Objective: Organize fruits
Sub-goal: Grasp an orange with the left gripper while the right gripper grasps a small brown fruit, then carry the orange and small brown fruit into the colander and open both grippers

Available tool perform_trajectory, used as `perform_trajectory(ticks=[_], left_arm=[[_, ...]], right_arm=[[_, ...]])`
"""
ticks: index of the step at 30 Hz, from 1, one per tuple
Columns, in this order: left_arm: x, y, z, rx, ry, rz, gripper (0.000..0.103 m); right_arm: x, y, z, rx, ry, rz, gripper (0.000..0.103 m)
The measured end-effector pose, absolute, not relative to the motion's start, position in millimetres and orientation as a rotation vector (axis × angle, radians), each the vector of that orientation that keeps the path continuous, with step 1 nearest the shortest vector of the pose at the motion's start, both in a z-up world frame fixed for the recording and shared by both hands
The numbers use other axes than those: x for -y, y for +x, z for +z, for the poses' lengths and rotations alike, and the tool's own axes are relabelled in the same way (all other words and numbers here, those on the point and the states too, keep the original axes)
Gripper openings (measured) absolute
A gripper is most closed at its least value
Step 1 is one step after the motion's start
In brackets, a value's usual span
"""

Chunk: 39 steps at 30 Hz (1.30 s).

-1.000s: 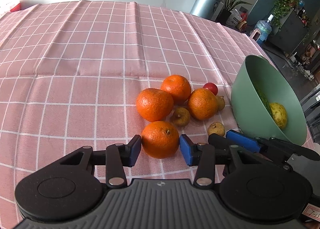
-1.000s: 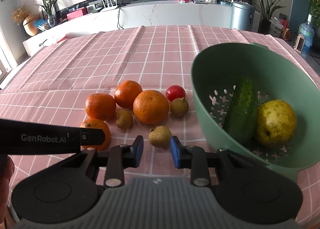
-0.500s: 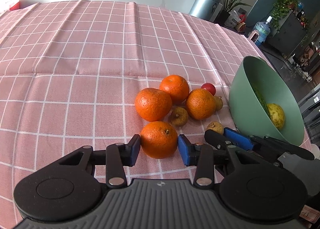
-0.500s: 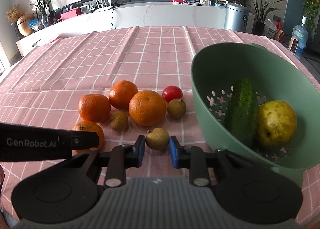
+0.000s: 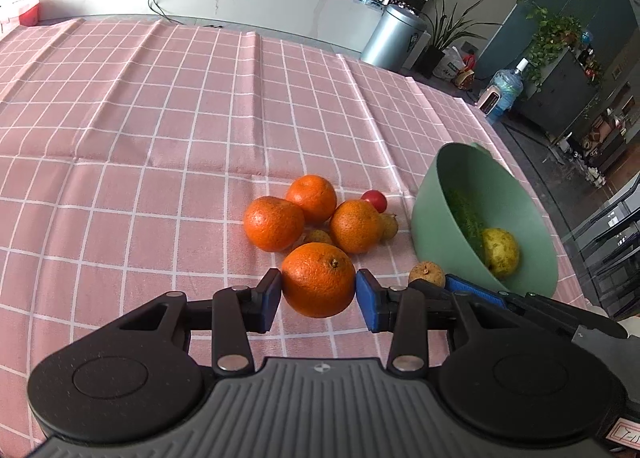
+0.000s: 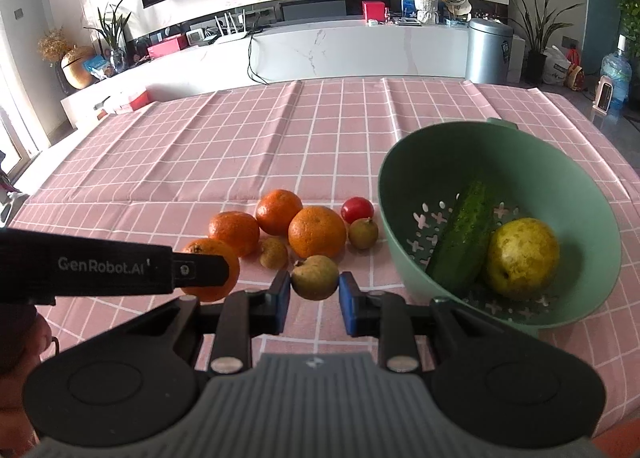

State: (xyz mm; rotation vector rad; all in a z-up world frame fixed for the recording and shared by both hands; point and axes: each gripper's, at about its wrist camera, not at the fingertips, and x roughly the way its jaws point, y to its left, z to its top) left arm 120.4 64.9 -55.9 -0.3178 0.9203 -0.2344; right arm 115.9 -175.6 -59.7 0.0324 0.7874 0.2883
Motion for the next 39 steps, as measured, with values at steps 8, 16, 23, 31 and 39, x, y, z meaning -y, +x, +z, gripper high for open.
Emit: perform_trajectory(ticks=[8, 16, 23, 31, 39], left_arm=[[-27, 121, -17, -0.868, -0.252, -0.308, 0.046], [24, 140, 12, -0.824, -0.164, -0.37, 0.046], [69, 163, 10, -0.867, -0.064, -0.404, 0.046], [93, 182, -7, -0.928, 0.021, -0.392, 0.046], [103, 197, -24, -0.987, 0.094, -0.369, 0.046]], right_arm=[[210, 96, -27, -0.718, 0.037, 0.255, 0.022], [256, 104, -9, -0.715, -0.004, 0.195, 0.022], [283, 127, -12, -0.788, -0.05, 0.195, 0.022], [292, 148, -31, -0.898, -0.013, 0.246, 0.022], [293, 162, -44, -0.963, 0.013, 0.276, 0.022]])
